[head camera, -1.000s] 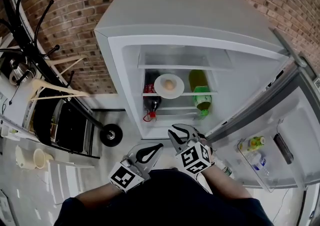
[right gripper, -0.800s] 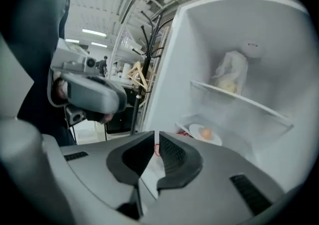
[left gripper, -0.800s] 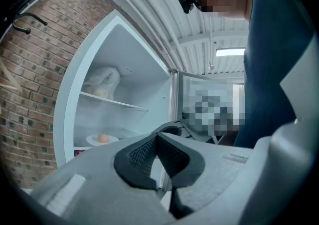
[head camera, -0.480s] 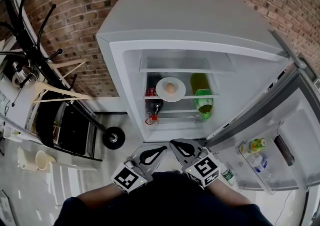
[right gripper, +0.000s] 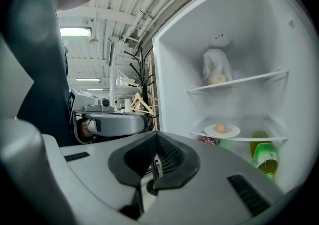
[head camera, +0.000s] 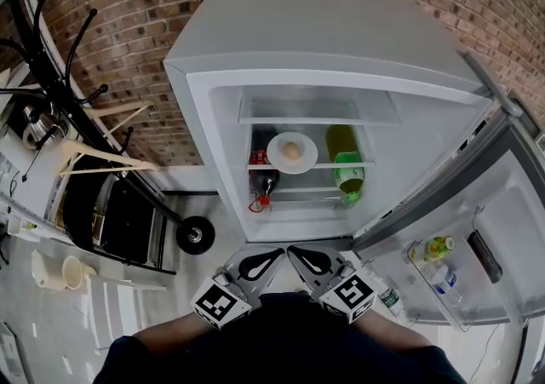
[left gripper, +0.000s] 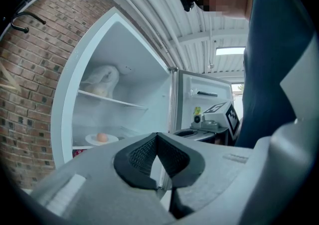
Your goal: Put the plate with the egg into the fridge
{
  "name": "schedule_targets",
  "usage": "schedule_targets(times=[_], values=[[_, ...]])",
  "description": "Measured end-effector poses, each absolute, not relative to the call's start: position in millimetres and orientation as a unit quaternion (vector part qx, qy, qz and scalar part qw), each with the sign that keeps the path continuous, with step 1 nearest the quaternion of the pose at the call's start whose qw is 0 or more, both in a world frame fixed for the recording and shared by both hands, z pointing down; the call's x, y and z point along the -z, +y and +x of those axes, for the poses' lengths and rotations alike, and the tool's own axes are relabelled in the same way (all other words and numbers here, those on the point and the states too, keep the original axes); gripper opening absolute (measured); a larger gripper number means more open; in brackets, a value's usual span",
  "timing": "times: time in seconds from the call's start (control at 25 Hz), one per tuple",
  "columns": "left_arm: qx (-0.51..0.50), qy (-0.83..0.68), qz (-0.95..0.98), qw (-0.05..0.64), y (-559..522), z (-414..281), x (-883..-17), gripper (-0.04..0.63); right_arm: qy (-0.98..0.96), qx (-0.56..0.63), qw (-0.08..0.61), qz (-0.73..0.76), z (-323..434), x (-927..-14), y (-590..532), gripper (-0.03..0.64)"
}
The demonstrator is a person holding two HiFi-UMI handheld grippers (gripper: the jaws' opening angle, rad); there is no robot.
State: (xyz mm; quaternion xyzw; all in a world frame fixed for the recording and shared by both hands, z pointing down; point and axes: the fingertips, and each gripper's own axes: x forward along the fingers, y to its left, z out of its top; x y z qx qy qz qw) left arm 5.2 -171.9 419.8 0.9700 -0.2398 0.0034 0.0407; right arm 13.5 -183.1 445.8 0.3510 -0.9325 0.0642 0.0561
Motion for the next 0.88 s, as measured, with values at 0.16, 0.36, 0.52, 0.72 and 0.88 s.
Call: schedule_targets(times=[0.16, 0.36, 0.52, 0.72, 0.88], values=[[-0.005, -0.239, 0.97, 0.038, -170.7, 6.1, -419.9, -0.002, -0.933, -0.066, 0.059, 0.35, 14.3, -447.2, -182.7, 0.009], [0.003, -0.245, 0.969, 0.041, -171.5, 6.6, -418.2, -0.002, -0.933, -0.065, 0.061, 0.348, 15.0, -448.1, -182.7, 0.009], [0.0, -0.247, 0.968, 0.045, -171.1, 6.7, -417.6, -0.002, -0.933, -0.066, 0.061, 0.348, 14.8, -448.9, -183.9, 0.009], [0.0, -0.247, 0.968, 0.04, -171.0, 6.1, -416.5, -0.002, -0.934, -0.065, 0.062, 0.346, 13.6, -448.7, -184.4, 0.009], [0.003, -0.248, 0.968, 0.04, -170.4, 6.2, -415.7, -0.002, -0.934, -0.064, 0.063, 0.345, 13.4, -448.9, -184.6, 0.009]])
